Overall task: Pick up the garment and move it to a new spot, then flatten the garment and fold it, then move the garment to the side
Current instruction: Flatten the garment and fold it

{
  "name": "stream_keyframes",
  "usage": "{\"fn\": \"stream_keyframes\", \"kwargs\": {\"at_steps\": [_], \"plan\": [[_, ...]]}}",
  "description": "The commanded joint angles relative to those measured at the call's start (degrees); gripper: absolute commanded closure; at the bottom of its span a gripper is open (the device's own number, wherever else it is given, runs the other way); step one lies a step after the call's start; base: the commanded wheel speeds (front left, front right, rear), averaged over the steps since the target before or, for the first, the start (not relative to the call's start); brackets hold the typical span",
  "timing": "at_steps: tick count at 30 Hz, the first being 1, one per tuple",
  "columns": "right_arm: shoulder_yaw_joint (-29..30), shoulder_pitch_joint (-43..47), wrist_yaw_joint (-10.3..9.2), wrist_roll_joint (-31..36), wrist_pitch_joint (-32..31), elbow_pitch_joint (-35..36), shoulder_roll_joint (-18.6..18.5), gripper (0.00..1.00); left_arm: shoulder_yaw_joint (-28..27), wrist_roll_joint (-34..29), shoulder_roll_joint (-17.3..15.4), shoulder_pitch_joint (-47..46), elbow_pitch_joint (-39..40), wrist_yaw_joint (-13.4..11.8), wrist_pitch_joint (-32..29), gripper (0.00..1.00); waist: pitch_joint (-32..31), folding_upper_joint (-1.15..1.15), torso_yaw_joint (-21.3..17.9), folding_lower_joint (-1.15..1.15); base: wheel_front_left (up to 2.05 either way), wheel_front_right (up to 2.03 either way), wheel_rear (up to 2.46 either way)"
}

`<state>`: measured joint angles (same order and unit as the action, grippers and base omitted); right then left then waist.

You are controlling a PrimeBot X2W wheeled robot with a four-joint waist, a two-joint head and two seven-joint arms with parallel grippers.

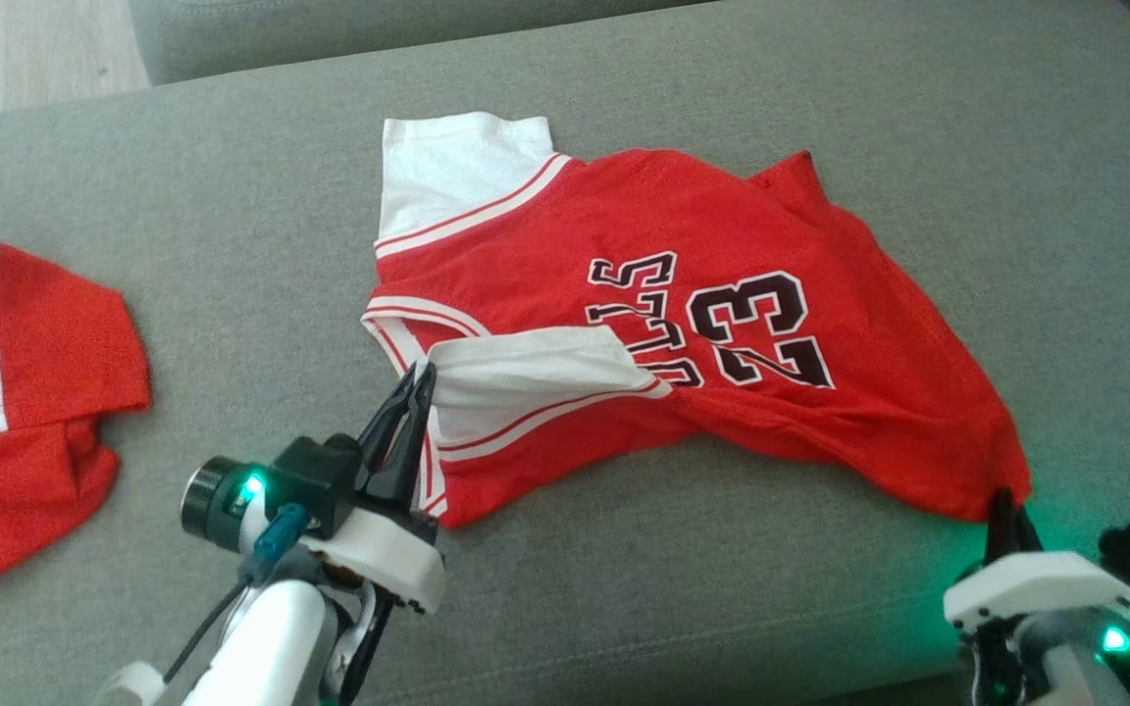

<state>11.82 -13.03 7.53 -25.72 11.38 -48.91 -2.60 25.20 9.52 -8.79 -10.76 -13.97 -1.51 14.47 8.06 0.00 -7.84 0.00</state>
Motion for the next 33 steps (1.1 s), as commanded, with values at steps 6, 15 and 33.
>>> {"fn": "stream_keyframes", "kwargs": {"at_steps": [6,15,33], "plan": [[-2.6,-2.5,-0.04,9.2,1.6,7.1,-0.5,1.00,-3.4,-0.7,-0.7,-2.0,3.1,-0.3,0.5,1.00,-0.5,0.00,0.4,0.00,0.00,0.00,0.00],[-9.3,-7.8,-0.04,11.1,-10.9,25.6,-3.5,1.00,-6.7,-1.5,-1.3,-3.2,9.1,-0.8,0.5,1.00,-3.3,0.00,1.7,0.00,0.00,0.00,0.00],[-2.9,-31.2,-0.04,2.4,-29.7,32.6,-2.0,1.00,-12.6,-2.9,-3.5,-17.1,17.5,1.2,0.5,1.00,-10.2,0.00,5.0,0.00,0.00,0.00,0.00]]}}
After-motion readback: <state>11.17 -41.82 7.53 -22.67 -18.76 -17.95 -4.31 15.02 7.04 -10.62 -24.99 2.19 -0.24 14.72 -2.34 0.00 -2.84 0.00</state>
